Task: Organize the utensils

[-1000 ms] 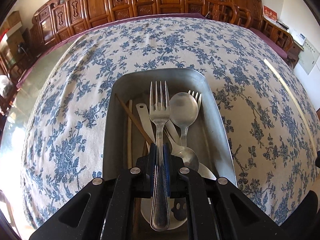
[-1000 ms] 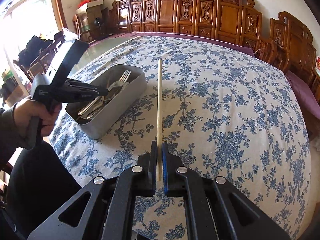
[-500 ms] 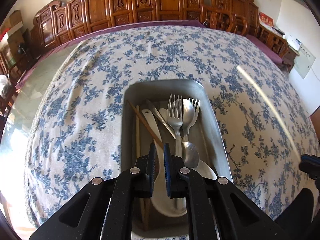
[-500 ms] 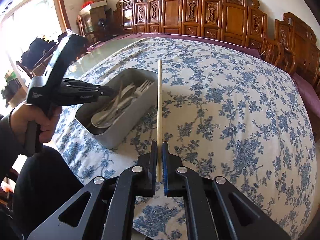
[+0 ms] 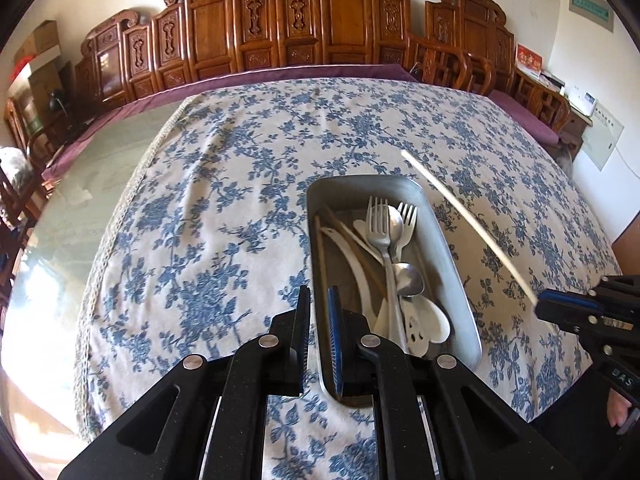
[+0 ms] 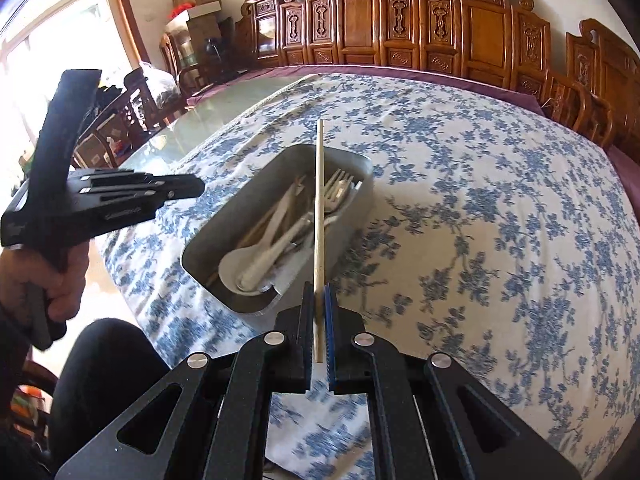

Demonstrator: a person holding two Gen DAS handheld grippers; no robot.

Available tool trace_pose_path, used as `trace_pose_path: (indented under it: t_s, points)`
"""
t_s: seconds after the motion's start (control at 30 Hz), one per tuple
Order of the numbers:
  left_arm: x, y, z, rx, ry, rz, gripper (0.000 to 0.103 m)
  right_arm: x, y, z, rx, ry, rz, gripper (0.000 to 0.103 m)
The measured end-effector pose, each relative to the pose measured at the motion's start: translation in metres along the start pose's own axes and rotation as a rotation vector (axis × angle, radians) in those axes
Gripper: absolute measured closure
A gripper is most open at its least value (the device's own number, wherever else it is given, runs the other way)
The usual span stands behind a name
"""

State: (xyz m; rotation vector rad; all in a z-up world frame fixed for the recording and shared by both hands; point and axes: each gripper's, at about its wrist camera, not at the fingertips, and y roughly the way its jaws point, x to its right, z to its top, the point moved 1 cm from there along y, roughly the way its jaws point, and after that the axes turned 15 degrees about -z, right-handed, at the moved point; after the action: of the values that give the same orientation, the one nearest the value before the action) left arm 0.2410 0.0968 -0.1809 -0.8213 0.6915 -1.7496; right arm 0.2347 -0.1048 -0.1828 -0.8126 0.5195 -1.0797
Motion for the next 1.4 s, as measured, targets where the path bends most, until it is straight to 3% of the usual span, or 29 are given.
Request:
trace_pose_path:
  t_s: [0.5,0.67,0.7,0.77,0.93,1.03,1.17,1.27,1.37,1.4]
  points:
    - [-0.012,-0.006,-0.022,0.01,-0.033,-0.014,0.095,-0.042,0.057,0.019,-0.116,0.1,0.0,0.097]
    - [-0.007,-0.01,-0.021,0.021,-0.024,-0.017,0.095,-0.046,0.057,0.02,-0.071,0.078,-0.005,0.096]
    - [-0.006,-0.011,-0.021,0.025,-0.021,-0.016,0.094,-0.045,0.054,0.02,-0.057,0.077,0.002,0.094]
    - [-0.003,-0.015,-0.021,0.032,-0.02,-0.015,0.086,-0.042,0.049,0.02,-0.037,0.08,0.012,0.08]
    - [0.011,-0.029,-0.02,0.057,-0.014,-0.016,0.081,-0.029,0.007,0.016,0.06,0.074,-0.028,0.078]
    - [0.025,-0.045,-0.019,0.092,-0.003,-0.02,0.065,-0.013,-0.032,0.01,0.137,0.098,-0.088,0.067]
    - [0.05,-0.072,-0.016,0.156,0.008,-0.023,0.04,0.007,-0.086,0.002,0.234,0.131,-0.164,0.06]
    - [0.069,-0.093,-0.015,0.2,0.024,-0.025,0.037,0.023,-0.121,-0.003,0.287,0.163,-0.202,0.051]
    - [0.088,-0.116,-0.014,0.26,0.041,-0.013,0.013,0.034,-0.159,-0.012,0.348,0.193,-0.253,0.037]
    - [0.095,-0.124,-0.014,0.284,0.049,-0.008,0.012,0.037,-0.171,-0.015,0.369,0.206,-0.268,0.033]
